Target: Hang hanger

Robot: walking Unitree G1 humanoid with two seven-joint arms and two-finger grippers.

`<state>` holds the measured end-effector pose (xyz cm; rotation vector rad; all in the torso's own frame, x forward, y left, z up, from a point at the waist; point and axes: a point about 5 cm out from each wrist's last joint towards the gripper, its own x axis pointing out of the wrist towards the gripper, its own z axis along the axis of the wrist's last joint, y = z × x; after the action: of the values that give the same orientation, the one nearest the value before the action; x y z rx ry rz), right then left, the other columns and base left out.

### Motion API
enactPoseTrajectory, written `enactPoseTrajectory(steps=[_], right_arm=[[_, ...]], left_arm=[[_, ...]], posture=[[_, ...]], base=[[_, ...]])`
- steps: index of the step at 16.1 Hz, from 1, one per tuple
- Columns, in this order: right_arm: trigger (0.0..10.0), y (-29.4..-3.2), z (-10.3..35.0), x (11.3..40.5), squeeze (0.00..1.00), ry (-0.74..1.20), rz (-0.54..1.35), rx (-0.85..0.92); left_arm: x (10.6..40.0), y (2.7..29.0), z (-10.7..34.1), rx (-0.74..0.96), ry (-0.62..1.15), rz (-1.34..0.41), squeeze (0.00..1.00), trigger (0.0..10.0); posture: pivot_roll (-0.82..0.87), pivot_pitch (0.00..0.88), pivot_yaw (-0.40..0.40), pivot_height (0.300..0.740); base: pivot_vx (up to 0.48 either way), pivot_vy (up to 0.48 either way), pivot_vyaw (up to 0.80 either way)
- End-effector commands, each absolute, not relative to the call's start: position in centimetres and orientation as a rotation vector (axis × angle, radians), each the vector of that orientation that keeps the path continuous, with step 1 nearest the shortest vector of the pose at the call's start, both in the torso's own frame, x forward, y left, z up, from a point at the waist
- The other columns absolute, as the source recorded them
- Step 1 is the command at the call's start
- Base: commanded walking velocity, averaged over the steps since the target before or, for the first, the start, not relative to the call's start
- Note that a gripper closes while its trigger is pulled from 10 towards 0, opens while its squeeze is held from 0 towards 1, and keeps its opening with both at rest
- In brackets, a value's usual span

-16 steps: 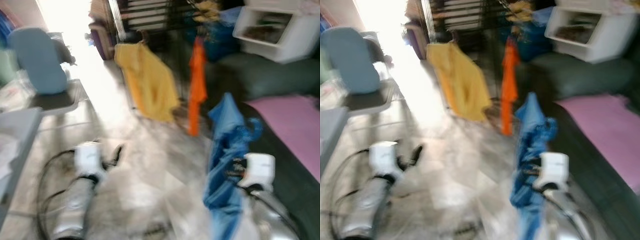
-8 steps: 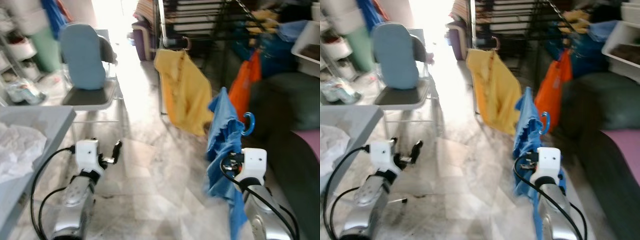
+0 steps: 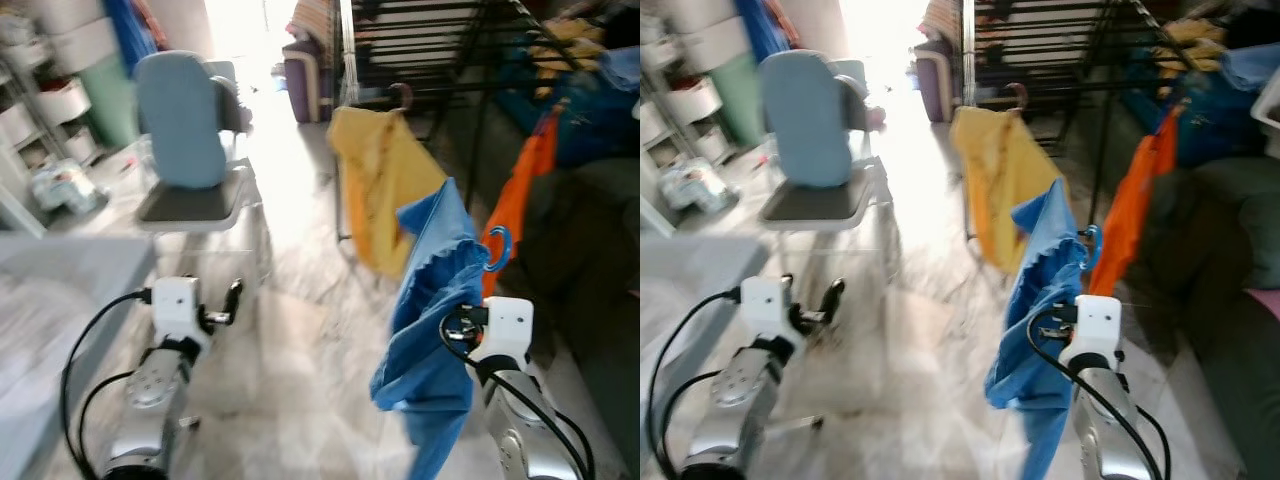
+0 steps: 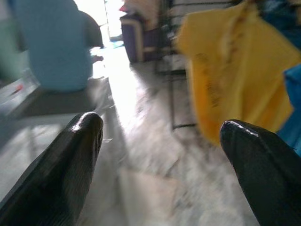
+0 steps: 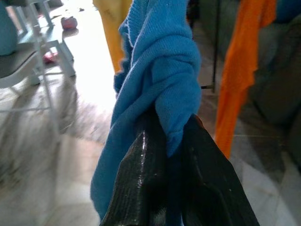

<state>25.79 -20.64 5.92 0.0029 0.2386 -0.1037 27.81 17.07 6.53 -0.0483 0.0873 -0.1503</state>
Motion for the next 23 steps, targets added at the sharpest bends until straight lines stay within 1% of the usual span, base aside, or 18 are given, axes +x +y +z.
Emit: enactPoseTrajectory(steps=[1,5,12,17,21,23], right_arm=[[10.0,-20.6,6.9,26.3,0.0,0.191,-0.107,-0.003],[10.0,-20.8,7.2,26.7,0.0,0.183,-0.107,-0.008],[10.0,-20.1,7.1,27.1,0.0,0.186,-0.075,-0.022],[10.0,-20.3,7.0,27.1,0.0,0.204,-0.081,-0.017],[10.0,-21.0,7.7,27.0,0.0,0.161,-0.106,-0.041],[10.0,-22.1,7.6,26.4,0.0,0.162,-0.19,-0.083]], left_arm=[[27.8,17.3,6.5,-0.037,0.099,-0.147,0.0,10.0],[27.8,17.1,6.3,-0.047,0.109,-0.144,0.0,10.0],[27.7,16.7,6.1,-0.056,0.134,-0.141,0.0,10.0],[27.6,16.4,6.0,-0.072,0.141,-0.14,0.0,10.0],[27.7,16.2,6.0,-0.087,0.138,-0.14,0.0,10.0],[27.8,16.2,6.0,-0.083,0.141,-0.136,0.0,10.0]], posture=[[-0.17,0.0,0.058,0.74],[-0.18,0.0,0.063,0.74],[-0.19,0.0,0.064,0.74],[-0.19,0.0,0.059,0.74],[-0.19,0.0,0.055,0.74],[-0.19,0.0,0.054,0.74]], base=[[0.465,0.0,0.0],[0.463,0.0,0.0],[0.457,0.0,0.0],[0.357,-0.307,0.0],[0.0,0.0,0.0],[0.0,0.0,0.0]])
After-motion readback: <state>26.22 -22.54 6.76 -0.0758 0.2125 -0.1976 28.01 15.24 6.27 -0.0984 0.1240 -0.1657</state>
